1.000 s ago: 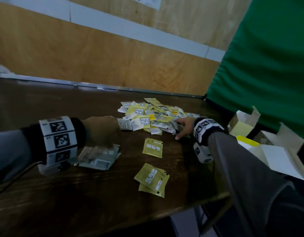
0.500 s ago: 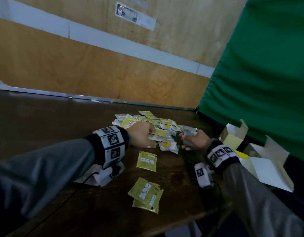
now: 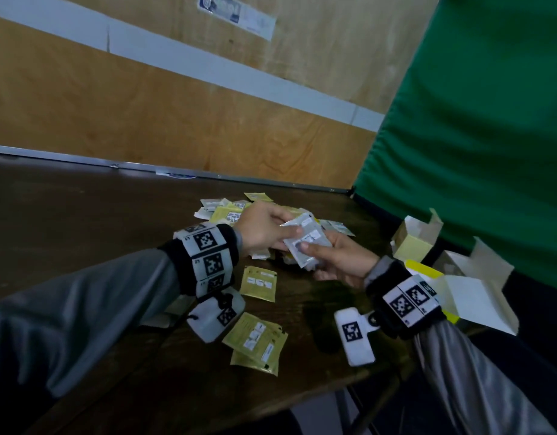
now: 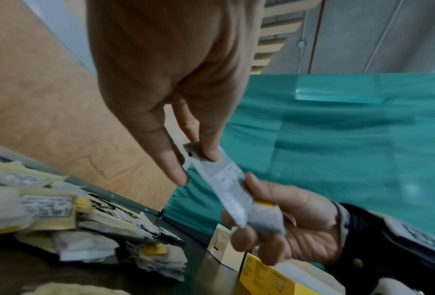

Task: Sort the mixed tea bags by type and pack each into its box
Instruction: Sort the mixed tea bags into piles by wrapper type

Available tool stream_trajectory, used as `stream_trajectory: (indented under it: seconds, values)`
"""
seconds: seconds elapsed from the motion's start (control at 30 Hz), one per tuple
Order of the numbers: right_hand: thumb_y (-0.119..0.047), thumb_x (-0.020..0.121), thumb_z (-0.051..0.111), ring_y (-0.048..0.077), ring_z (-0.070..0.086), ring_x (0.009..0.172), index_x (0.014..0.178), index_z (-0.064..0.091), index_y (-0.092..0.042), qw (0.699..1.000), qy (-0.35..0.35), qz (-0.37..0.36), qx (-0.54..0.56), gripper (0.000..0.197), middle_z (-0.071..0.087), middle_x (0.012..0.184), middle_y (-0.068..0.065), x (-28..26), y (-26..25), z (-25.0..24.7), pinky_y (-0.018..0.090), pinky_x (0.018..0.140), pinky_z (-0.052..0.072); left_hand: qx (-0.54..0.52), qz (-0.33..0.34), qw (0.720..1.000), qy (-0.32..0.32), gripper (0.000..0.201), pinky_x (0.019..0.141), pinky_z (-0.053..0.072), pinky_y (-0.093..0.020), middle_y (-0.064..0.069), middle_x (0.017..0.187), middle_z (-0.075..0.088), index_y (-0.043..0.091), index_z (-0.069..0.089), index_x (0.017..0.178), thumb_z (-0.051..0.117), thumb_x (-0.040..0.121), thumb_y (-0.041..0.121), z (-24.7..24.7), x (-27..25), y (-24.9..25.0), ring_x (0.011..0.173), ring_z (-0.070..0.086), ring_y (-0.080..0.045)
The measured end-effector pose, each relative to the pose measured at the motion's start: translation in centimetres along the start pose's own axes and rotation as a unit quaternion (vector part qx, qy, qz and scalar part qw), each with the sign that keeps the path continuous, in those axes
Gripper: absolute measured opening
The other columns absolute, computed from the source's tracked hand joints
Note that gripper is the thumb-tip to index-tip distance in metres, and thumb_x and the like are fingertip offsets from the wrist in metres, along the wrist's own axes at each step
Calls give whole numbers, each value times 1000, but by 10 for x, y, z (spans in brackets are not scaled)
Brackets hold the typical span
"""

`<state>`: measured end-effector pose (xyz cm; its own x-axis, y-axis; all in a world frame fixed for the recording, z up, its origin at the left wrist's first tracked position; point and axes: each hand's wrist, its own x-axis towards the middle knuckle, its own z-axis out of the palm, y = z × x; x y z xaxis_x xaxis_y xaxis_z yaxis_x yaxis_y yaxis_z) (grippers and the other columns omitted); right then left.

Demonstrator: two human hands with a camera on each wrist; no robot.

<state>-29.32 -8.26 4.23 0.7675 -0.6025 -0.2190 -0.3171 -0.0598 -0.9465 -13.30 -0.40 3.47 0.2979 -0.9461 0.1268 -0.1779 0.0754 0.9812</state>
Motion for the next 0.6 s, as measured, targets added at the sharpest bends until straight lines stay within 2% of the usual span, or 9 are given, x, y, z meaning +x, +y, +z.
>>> stream_trajectory:
  seconds: [0.03,0.1,0.17,0.23,0.3,0.37,0.47,0.53,0.6]
  values:
    - [-22,88,62,11,62,70,109,59,-18,999,-1,22,23,22,66,85,1,1,2,-1,21,54,50,6,-7,1000,8,11,69,60,-25,0,87,66,9,68,87,75,80,13,-5,-1,1,80,68,-16]
    - [-20,86,63,14,65,74,112,59,-16,997,1,51,50,27,67,89,4,1,5,-6,23,55,53,14,-33,999,15,11,66,59,-23,-7,95,66,6,66,87,73,82,13,-18,-3,-1,80,67,-16]
    - [-14,83,65,12,63,65,101,62,-13,997,16,65,31,18,67,80,5,-2,9,-15,20,50,51,16,-67,998,-3,17,61,59,-22,-17,104,65,-2,63,98,67,86,9,-30,-8,-1,80,66,-18]
    - [-11,84,65,8,58,52,94,62,-11,994,28,91,-48,10,66,68,4,-7,14,-27,17,44,46,77,-93,990,-66,28,59,59,-23,-21,111,63,-6,59,112,64,87,6,-41,-16,-4,82,67,-22]
    - [-10,82,68,8,56,48,96,61,-9,977,30,135,-164,15,66,68,6,-11,19,-35,17,43,43,187,-104,966,-144,41,59,59,-23,-17,118,59,2,54,126,66,87,8,-47,-23,-14,91,66,-27]
    - [-11,78,73,11,62,60,102,59,-10,946,57,172,-270,28,67,84,8,-11,23,-41,20,47,46,325,-85,919,-204,50,67,58,-26,-11,123,56,13,48,135,65,88,13,-42,-28,-25,99,64,-26]
    - [-10,74,76,20,63,89,118,55,-14,911,98,213,-340,48,62,106,5,-8,25,-44,27,57,52,534,10,801,-271,45,93,48,-38,-7,127,55,16,49,132,62,90,26,-28,-26,-36,116,54,-24]
    - [-11,72,78,22,59,101,124,51,-17,903,108,220,-353,59,60,114,4,-3,23,-43,31,66,54,570,-2,762,-306,47,103,39,-40,-9,137,49,14,46,136,57,93,30,-24,-23,-36,128,45,-27]
    - [-19,75,76,20,56,107,125,51,-20,881,121,199,-412,56,58,118,2,-3,17,-39,31,80,51,589,-25,735,-334,55,110,32,-38,-8,148,38,15,37,145,54,95,32,-22,-19,-35,137,35,-26]
